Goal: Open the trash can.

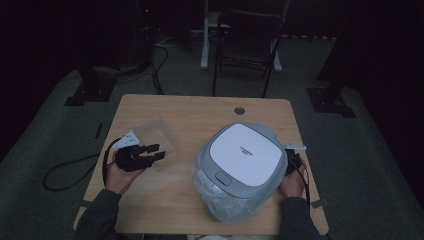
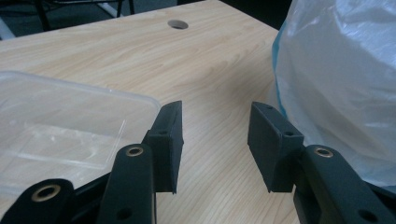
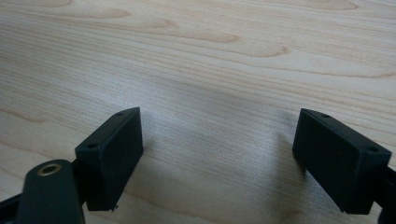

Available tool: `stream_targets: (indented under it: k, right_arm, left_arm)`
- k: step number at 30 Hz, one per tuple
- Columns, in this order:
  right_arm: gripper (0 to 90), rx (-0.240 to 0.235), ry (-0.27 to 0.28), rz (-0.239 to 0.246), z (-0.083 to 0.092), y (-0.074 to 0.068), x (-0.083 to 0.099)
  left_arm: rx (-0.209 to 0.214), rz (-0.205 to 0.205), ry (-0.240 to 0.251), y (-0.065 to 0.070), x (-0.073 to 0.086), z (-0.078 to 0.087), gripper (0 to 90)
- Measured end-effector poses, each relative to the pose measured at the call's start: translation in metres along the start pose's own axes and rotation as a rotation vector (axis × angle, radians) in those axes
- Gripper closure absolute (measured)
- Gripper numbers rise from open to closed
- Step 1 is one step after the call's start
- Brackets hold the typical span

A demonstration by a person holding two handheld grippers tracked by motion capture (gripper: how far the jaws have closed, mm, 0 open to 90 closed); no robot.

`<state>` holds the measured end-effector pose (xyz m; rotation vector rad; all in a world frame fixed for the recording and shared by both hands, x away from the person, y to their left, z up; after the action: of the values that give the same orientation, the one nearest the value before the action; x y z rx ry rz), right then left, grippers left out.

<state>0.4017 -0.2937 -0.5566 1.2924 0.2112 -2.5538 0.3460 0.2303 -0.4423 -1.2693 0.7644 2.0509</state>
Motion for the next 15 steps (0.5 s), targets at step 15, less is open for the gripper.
stream_targets:
  k: [15]
  right_arm:
    - [15.5,0.001,0.000,-0.001,0.000,0.000,0.000]
  left_arm:
    - [0.051,-0.043,0.019,0.011,-0.023,-0.002,57.9]
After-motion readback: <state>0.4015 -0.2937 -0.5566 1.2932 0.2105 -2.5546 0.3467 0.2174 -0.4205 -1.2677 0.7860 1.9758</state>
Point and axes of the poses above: each handheld gripper's, and its own axes: z roughly backward along the jaws, x roughly out of its underside, y roughly to its right, the point moved 1 cm from there along -z, roughly forward along the jaws, and after that the axes turned 7 degrees about y, right-handed, at the moved point
